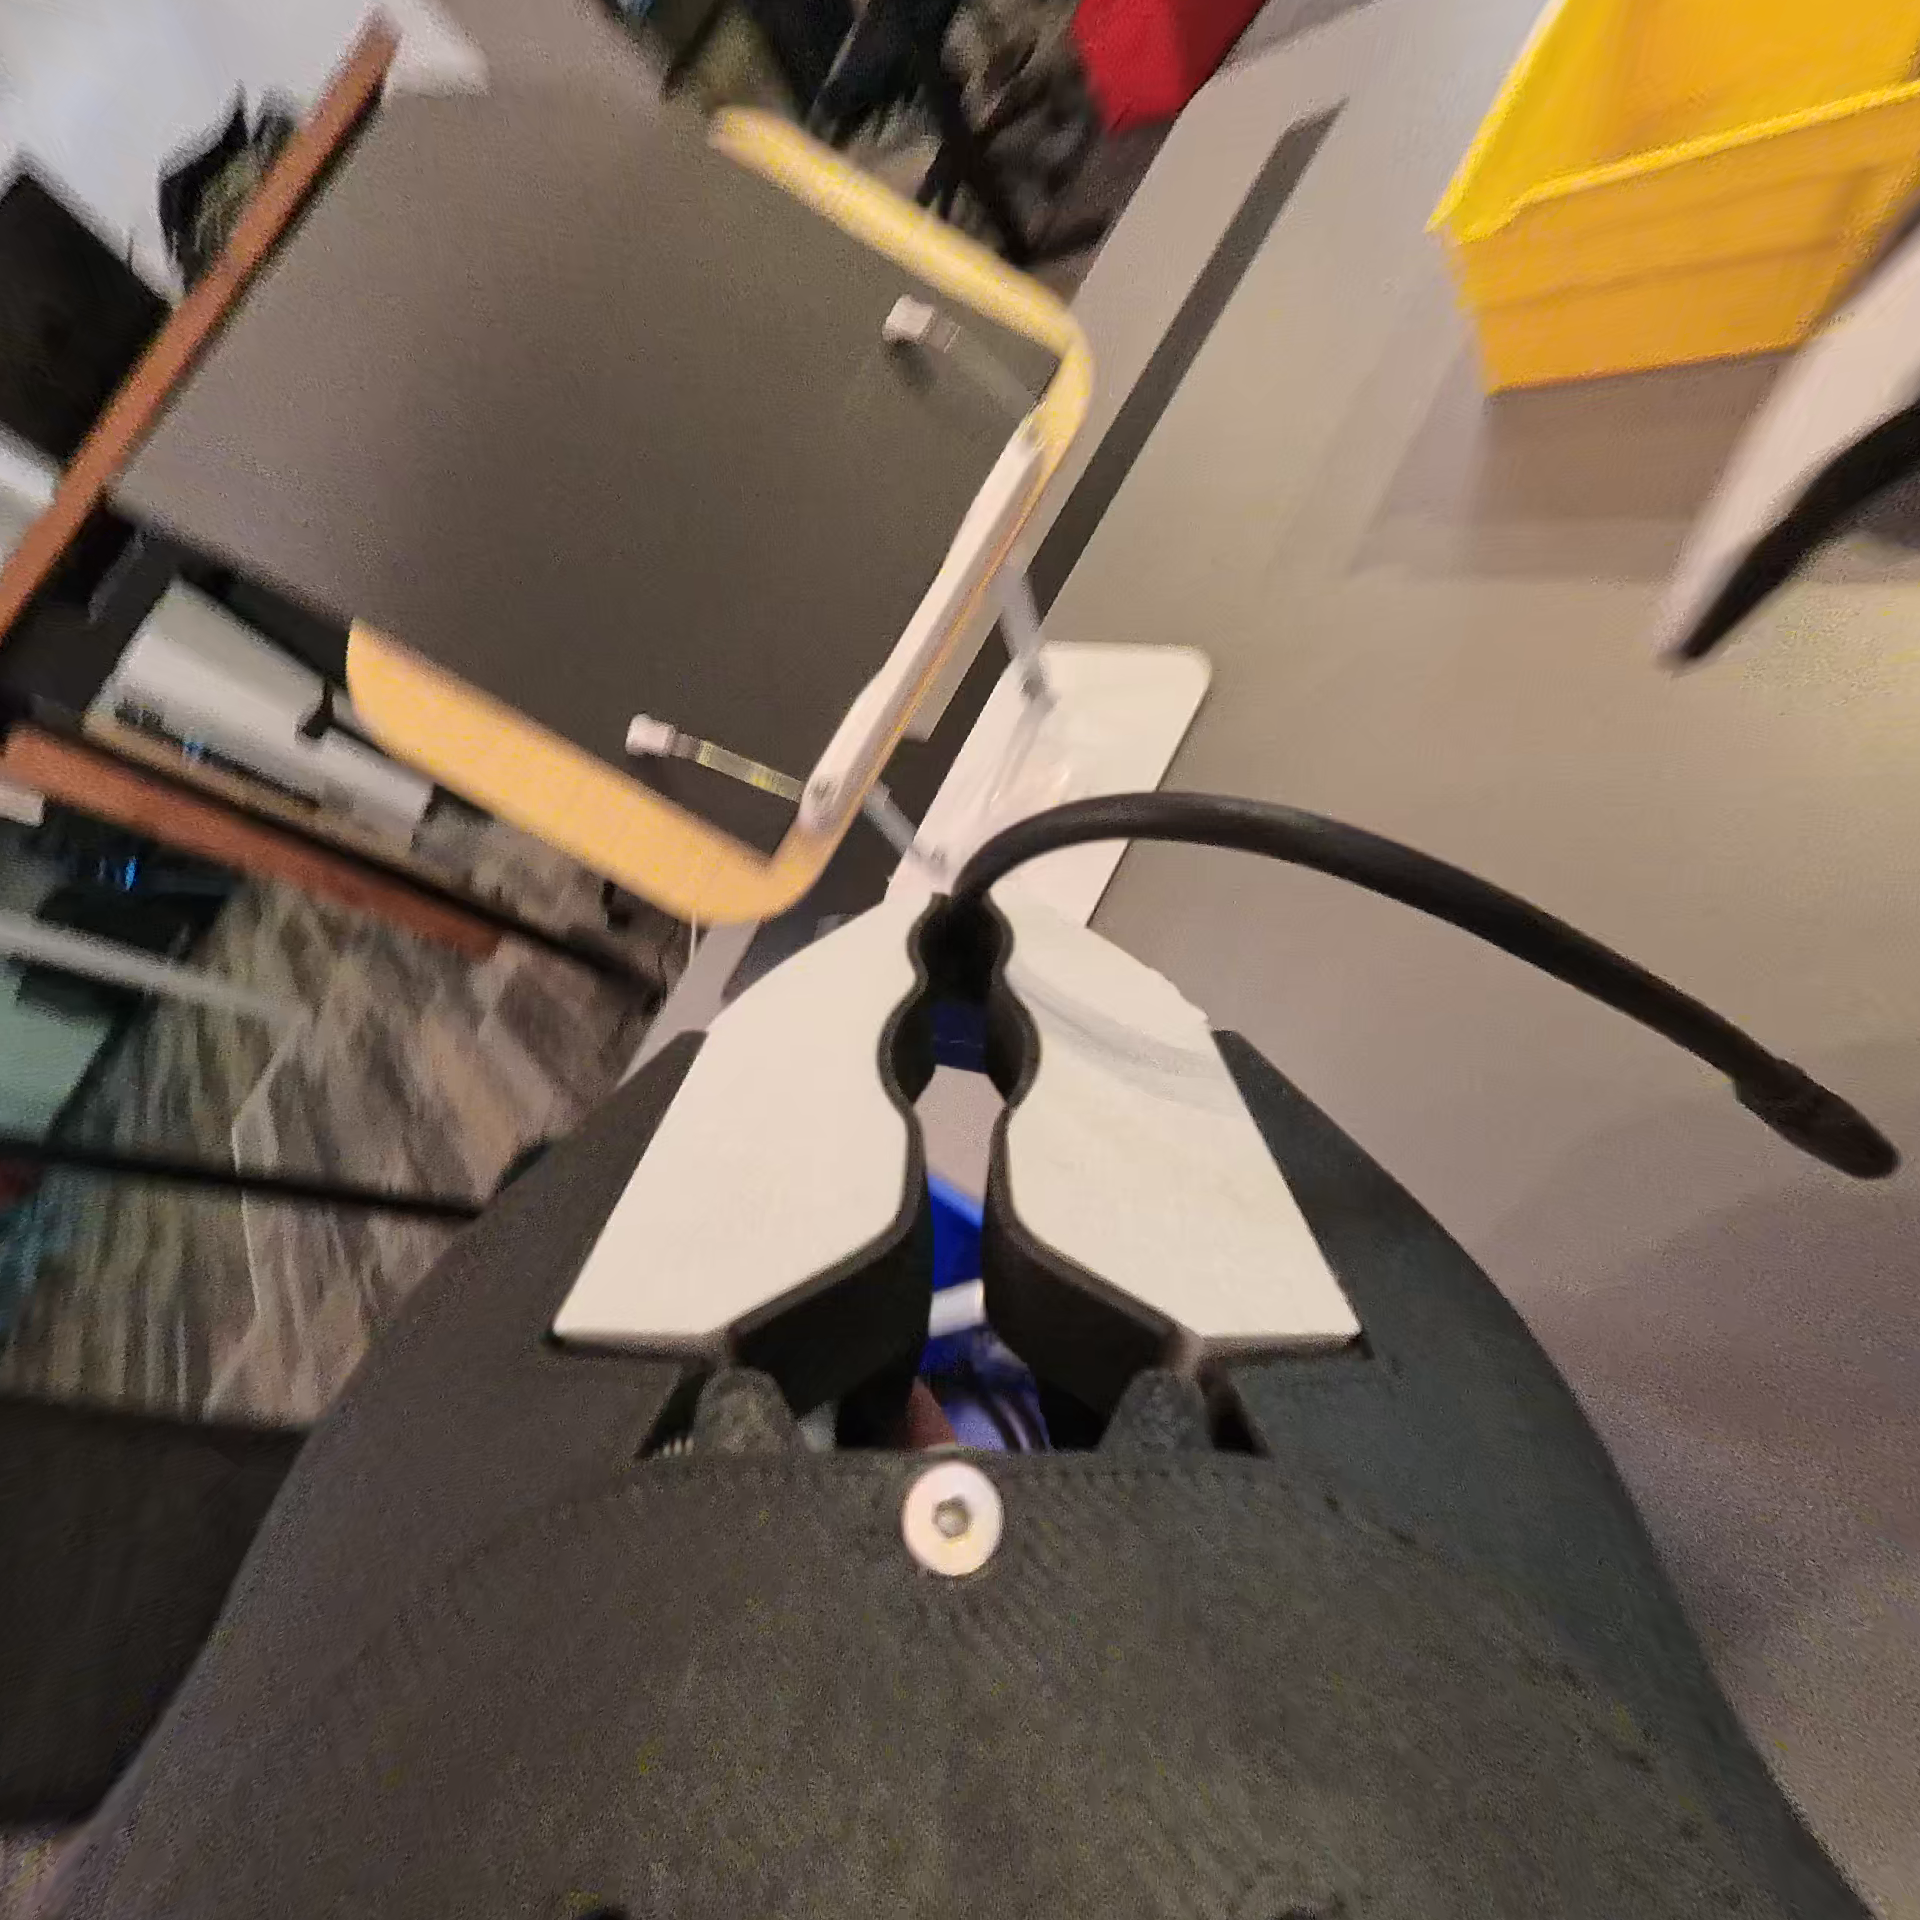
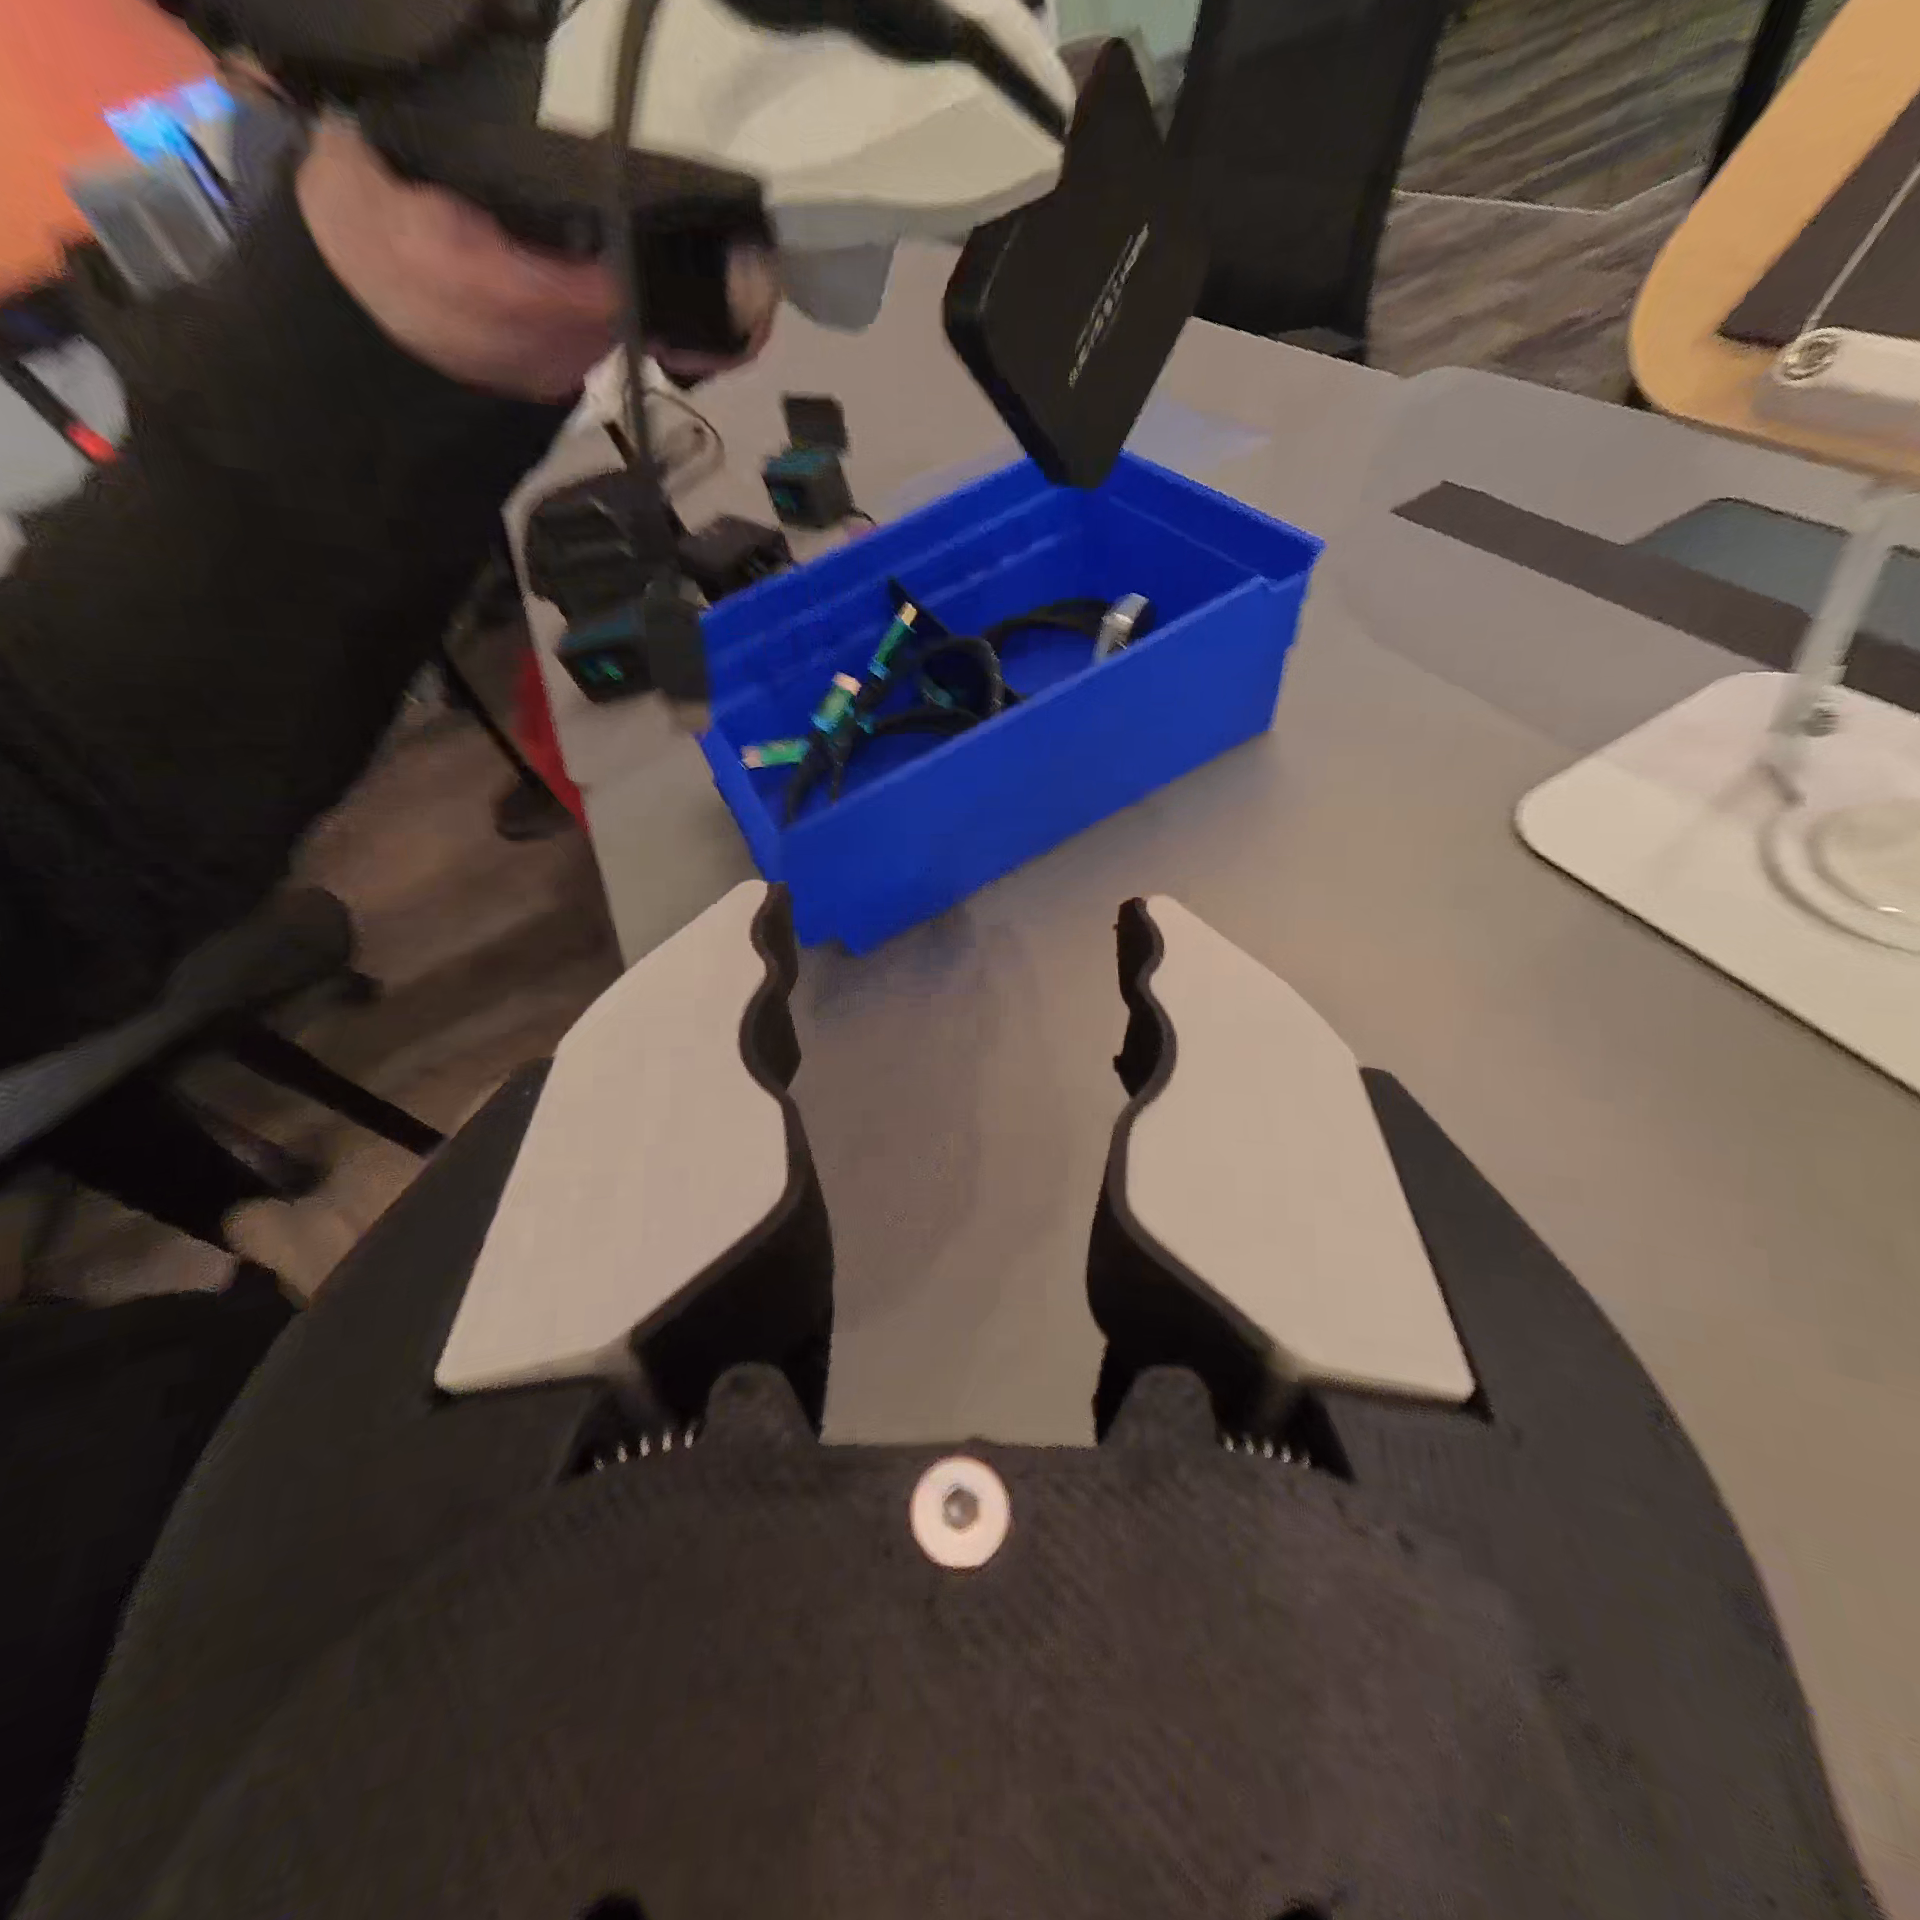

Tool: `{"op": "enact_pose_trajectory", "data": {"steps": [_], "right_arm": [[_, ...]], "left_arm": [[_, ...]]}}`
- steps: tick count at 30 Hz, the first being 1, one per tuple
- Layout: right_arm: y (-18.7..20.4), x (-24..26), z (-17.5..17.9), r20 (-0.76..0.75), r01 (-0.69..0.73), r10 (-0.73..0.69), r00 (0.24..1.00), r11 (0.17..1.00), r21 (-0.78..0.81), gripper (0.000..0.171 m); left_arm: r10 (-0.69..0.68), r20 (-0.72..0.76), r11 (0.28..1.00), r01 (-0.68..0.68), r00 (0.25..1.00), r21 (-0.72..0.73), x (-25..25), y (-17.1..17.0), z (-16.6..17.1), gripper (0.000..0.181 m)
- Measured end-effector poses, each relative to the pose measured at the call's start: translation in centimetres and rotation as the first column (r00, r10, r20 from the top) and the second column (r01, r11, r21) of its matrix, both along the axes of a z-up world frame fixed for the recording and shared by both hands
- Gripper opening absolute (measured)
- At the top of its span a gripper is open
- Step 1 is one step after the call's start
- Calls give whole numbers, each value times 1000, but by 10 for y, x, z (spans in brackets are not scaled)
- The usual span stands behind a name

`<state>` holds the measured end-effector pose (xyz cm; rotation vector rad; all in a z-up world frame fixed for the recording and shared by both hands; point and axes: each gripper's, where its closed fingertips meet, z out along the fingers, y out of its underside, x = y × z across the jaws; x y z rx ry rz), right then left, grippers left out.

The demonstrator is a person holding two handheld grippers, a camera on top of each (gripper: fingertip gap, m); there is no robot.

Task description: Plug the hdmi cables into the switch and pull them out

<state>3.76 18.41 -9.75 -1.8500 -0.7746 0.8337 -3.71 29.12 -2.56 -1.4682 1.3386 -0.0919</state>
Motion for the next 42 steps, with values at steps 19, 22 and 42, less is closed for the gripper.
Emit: {"op": "enact_pose_trajectory", "data": {"steps": [19,22,42], "right_arm": [[4,27,19,-446,-149,3,895,944,-294,61],[3,25,11,-481,-188,-1,877,920,-344,38],[0,60,33,-565,-195,171,807,981,18,13]], "left_arm": [[-69,-732,559,634,678,535,119,-128,-60,4],[-33,-782,502,687,622,525,128,-133,-76,4],[-129,85,979,113,988,170,101,-107,-54,42]]}}
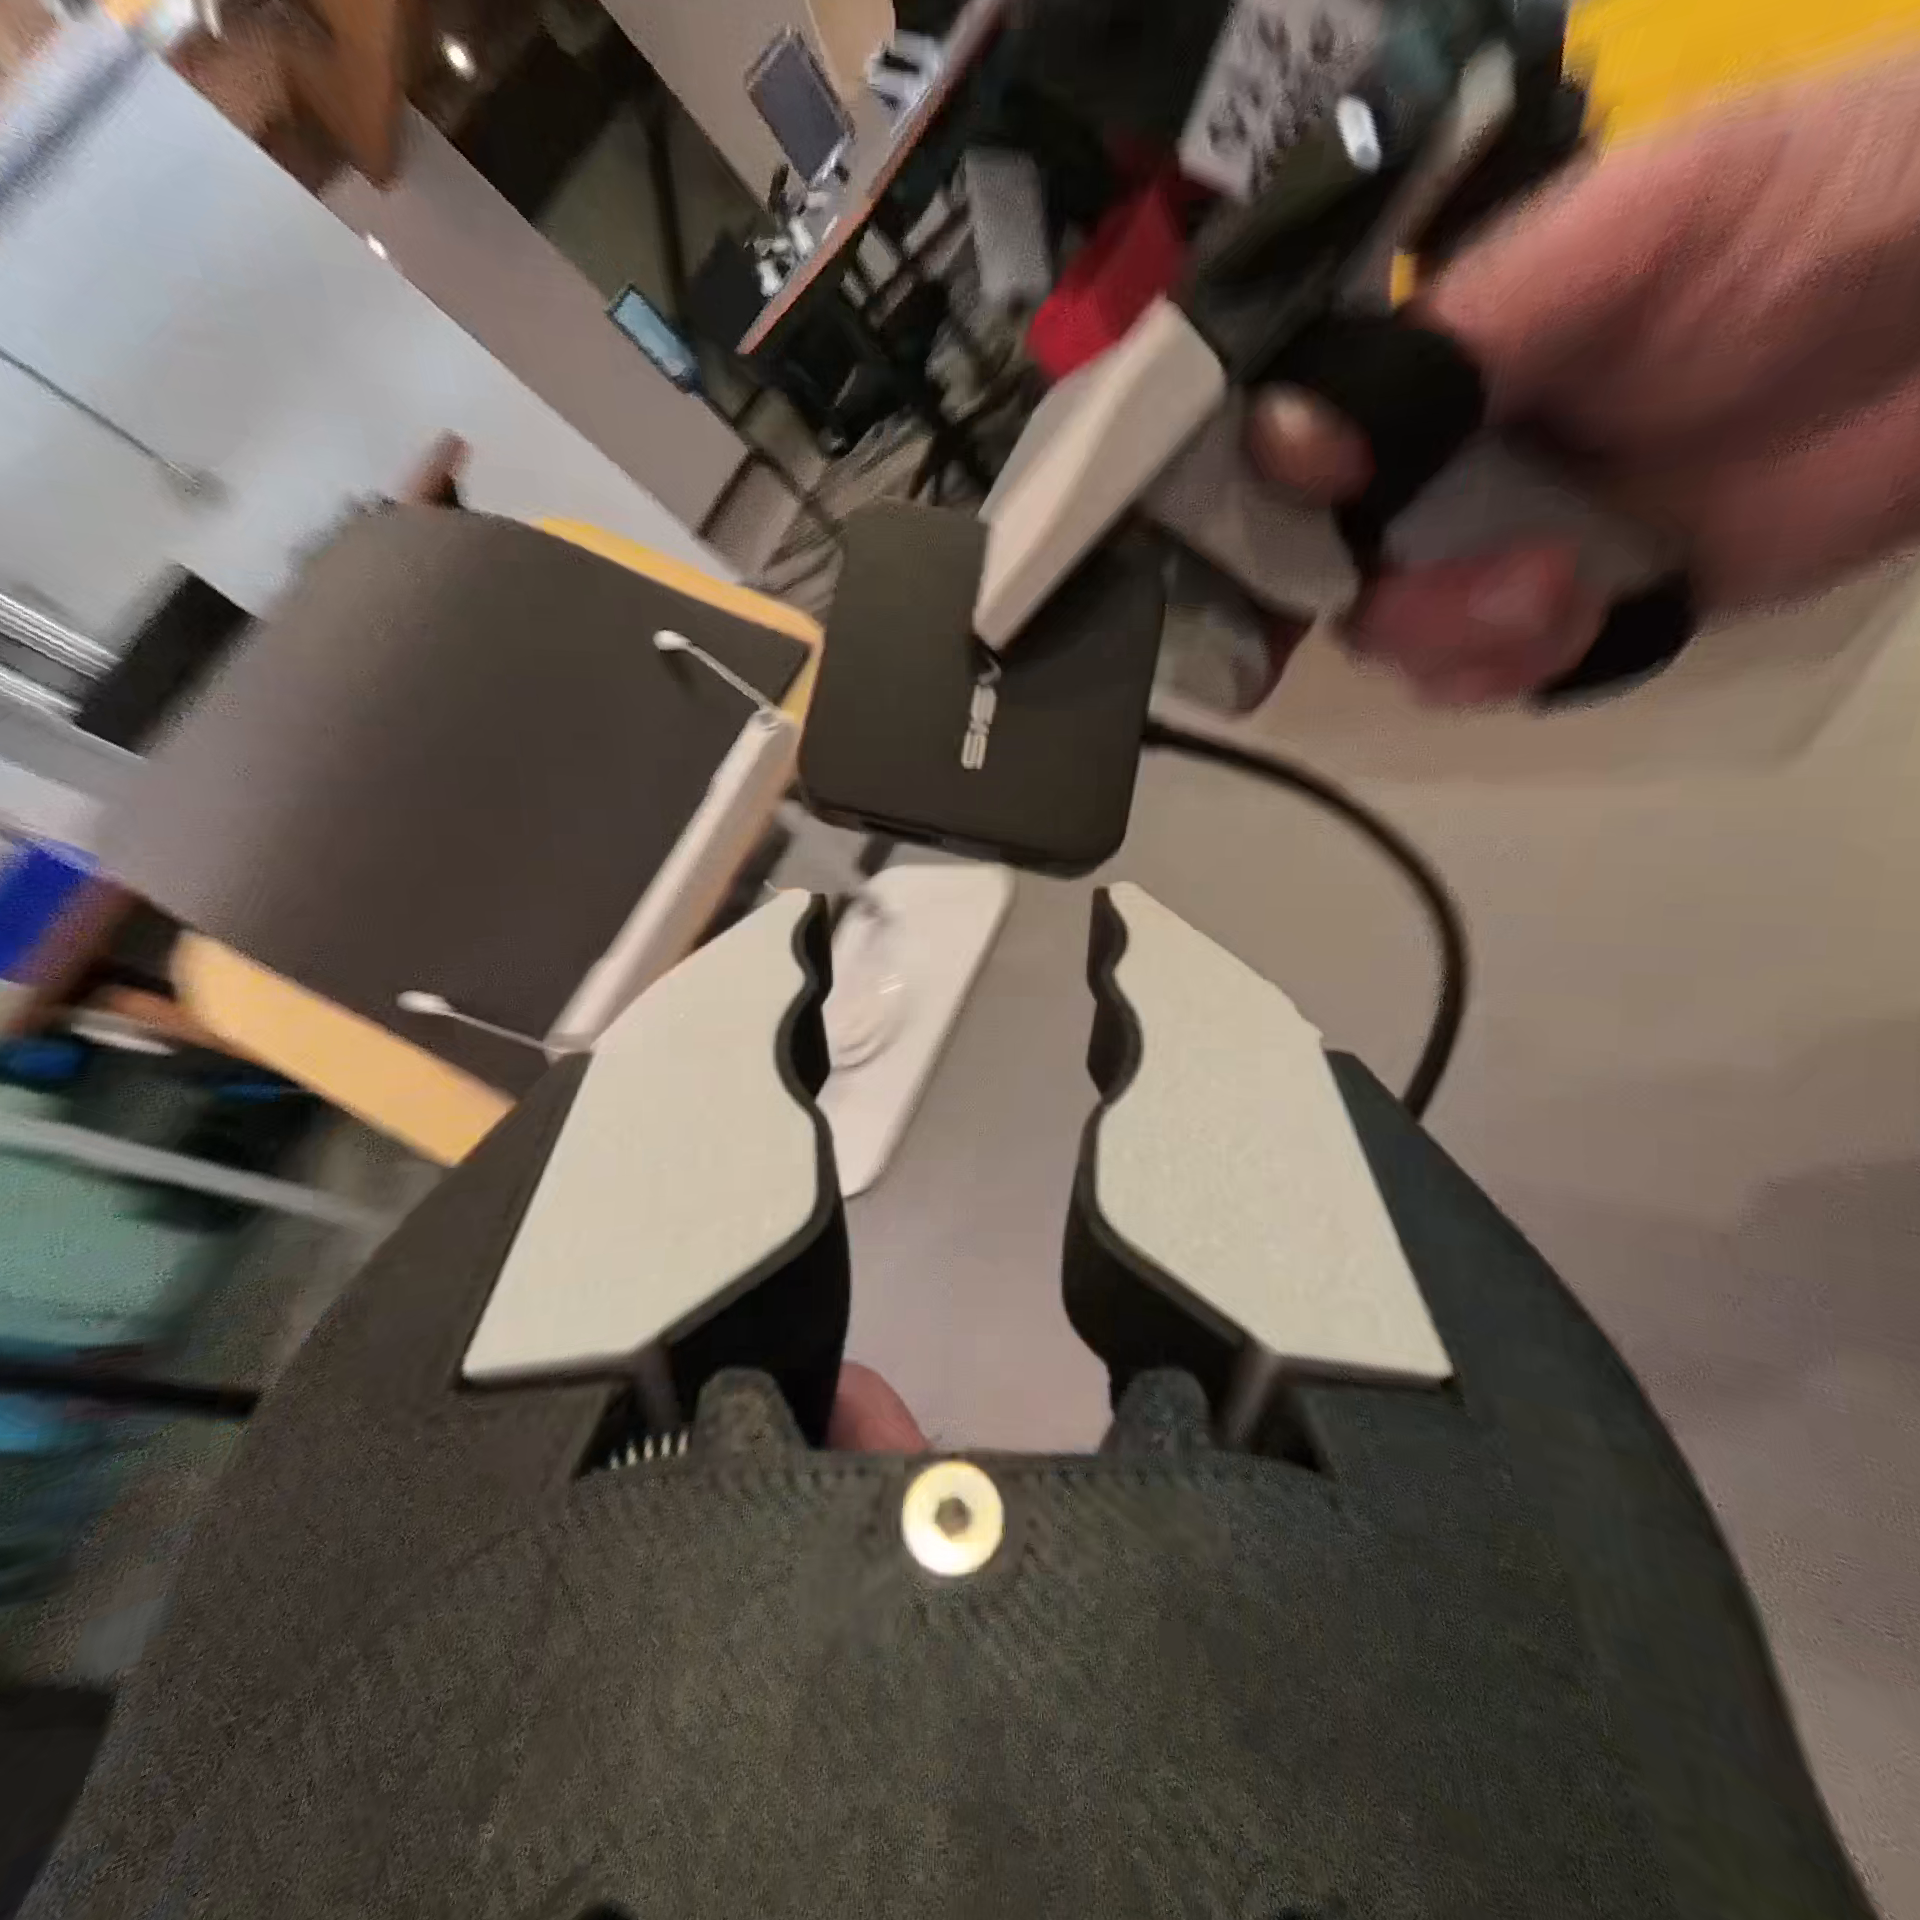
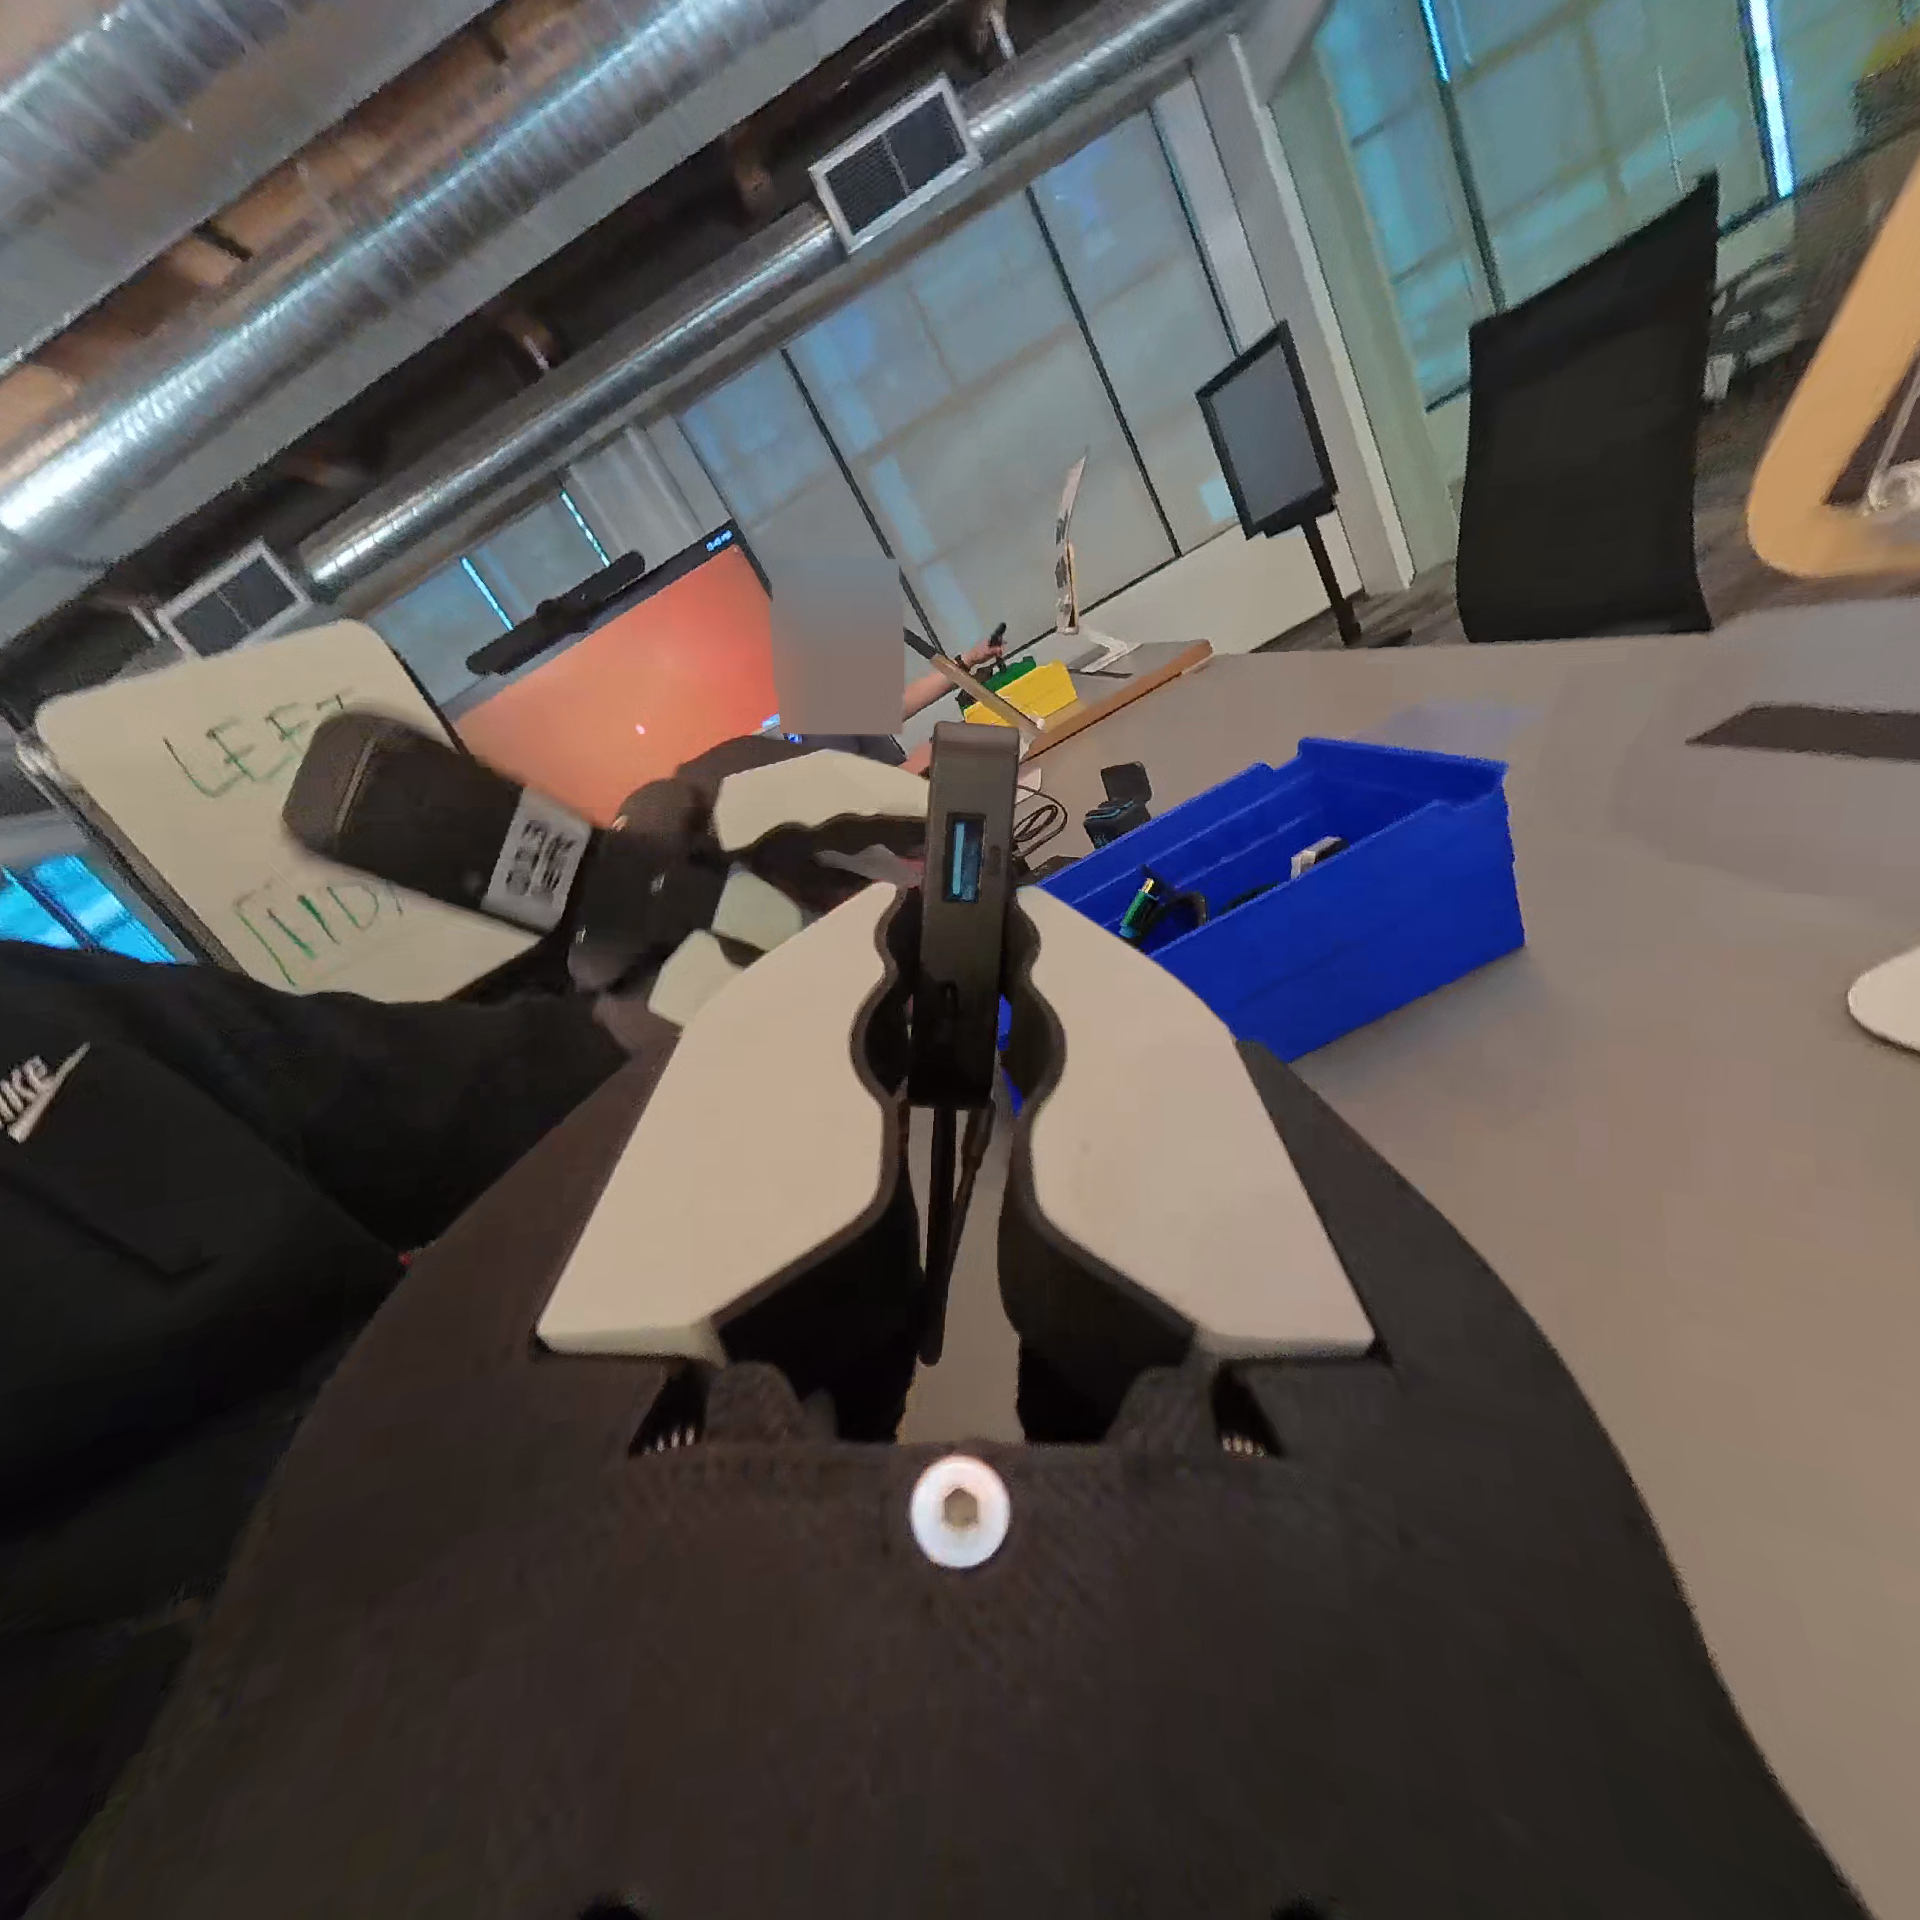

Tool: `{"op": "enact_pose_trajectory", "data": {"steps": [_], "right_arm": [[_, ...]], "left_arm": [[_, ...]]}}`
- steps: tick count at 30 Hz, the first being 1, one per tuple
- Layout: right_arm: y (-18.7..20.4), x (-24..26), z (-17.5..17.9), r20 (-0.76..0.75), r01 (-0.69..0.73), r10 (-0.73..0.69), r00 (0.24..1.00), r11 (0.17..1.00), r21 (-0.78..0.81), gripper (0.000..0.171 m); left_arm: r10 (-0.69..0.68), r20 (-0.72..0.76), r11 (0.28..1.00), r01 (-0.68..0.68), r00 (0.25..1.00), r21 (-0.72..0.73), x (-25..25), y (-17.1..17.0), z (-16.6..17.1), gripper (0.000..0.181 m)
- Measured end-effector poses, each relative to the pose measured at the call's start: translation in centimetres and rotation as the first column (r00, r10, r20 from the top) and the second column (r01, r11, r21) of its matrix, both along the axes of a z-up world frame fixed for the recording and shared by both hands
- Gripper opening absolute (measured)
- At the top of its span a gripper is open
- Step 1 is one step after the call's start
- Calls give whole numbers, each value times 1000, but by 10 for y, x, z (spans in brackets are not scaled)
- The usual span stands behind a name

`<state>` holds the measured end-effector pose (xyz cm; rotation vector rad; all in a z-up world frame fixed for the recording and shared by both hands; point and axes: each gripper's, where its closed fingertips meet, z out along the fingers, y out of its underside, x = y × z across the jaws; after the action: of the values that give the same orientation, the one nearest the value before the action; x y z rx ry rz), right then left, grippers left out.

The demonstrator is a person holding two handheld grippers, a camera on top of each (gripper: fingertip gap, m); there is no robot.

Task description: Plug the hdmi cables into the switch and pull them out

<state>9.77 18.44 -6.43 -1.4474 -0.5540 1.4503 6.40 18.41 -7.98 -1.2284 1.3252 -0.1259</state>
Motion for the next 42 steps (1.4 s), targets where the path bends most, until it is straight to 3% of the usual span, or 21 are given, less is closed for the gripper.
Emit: {"op": "enact_pose_trajectory", "data": {"steps": [2,6,9,13,17,20,22,24,26,27,34,42], "right_arm": [[-9,-7,5,7,-32,31,999,997,76,13],[-28,-24,9,52,-89,80,995,974,209,13],[-33,-27,10,65,-99,86,994,963,252,13],[-29,-27,5,106,-79,54,993,964,254,22],[-22,-20,-8,291,-19,-91,953,935,354,45],[-19,-12,-15,470,-4,-286,835,851,526,62],[-14,-6,-18,551,-24,-480,682,739,673,71],[-10,-2,-24,588,-112,-632,504,628,770,80],[-6,-3,-36,610,-223,-715,341,569,791,84],[-5,-6,-43,619,-263,-726,298,561,785,87],[7,-27,-70,572,-387,-813,108,496,777,91],[13,-26,-86,595,-385,-800,74,527,757,81]], "left_arm": [[-38,184,976,76,982,-206,3,-5,6,46],[-139,401,827,329,906,-456,11,-23,9,34],[-190,455,771,420,870,-479,10,-32,9,23],[-189,460,739,434,868,-516,10,-35,5,14],[-157,447,731,408,880,-547,2,-26,9,14],[-150,347,736,339,926,-587,-5,-20,1,14],[-184,272,669,323,944,-669,-6,-27,-12,14],[-158,234,671,278,959,-687,-6,-23,-20,14],[-146,240,620,278,960,-734,-4,-24,-25,14],[-140,243,597,277,960,-753,-3,-25,-28,14],[-110,224,536,247,968,-807,2,-28,-43,14],[-92,254,419,269,963,-867,3,-28,-56,14]]}}
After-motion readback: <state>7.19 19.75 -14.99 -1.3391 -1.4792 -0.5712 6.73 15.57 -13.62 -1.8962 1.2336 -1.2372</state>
